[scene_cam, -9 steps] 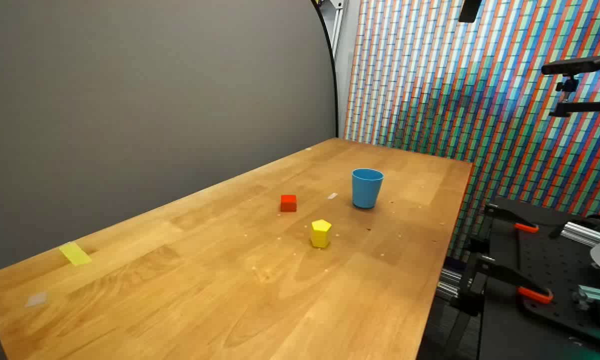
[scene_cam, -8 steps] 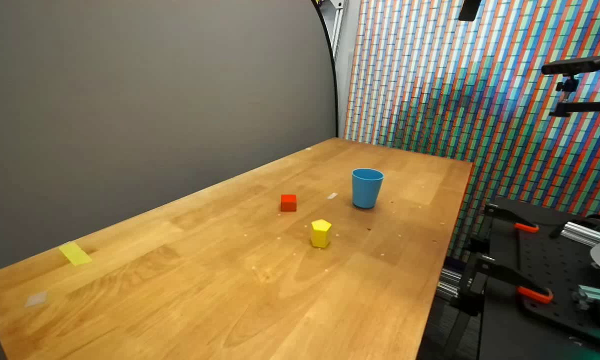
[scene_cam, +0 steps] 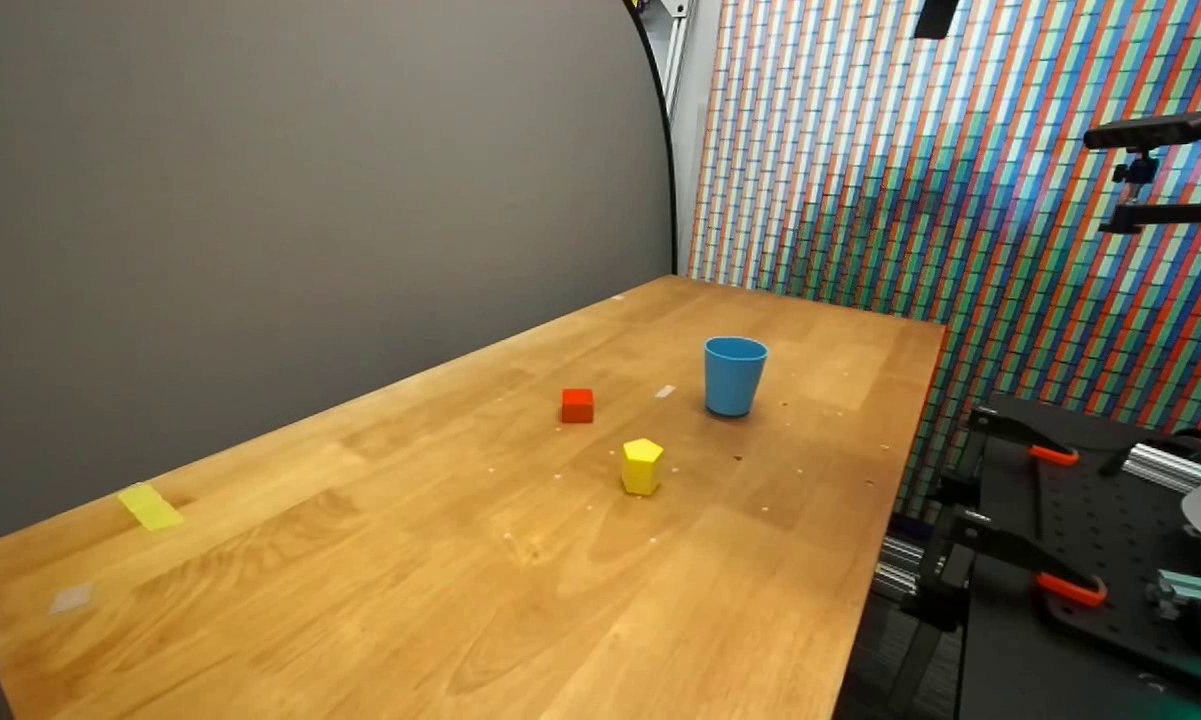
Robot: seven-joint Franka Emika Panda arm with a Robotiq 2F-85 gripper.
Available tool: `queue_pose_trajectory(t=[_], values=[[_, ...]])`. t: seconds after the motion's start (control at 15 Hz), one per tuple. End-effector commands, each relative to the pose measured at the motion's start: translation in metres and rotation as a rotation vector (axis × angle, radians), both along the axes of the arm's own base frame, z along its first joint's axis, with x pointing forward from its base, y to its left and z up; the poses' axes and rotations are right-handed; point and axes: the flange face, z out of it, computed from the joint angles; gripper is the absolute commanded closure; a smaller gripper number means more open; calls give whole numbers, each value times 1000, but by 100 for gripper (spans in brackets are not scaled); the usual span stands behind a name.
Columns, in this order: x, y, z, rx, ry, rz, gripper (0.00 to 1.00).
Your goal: Put the yellow block inside the light blue cup
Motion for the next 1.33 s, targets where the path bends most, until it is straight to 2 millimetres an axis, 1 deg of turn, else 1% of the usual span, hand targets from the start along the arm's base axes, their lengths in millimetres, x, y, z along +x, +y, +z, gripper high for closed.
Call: queue_pose_trajectory(t=[0.0,0.13,0.33,0.47,0.6,0.67,0.8,1.0,1.13,1.27], values=[[32,13,-36,-37,-49,-40,0],[55,40,-70,-48,-67,-26,0],[81,84,-119,-100,-92,7,0],[94,111,-158,-147,-88,36,0],[104,130,-199,-211,-76,62,0],[109,135,-219,-244,-56,69,0],[124,139,-255,-317,-23,76,0],[144,149,-299,-378,20,85,0],[155,158,-322,-385,33,108,0],[164,168,-341,-379,55,125,0]])
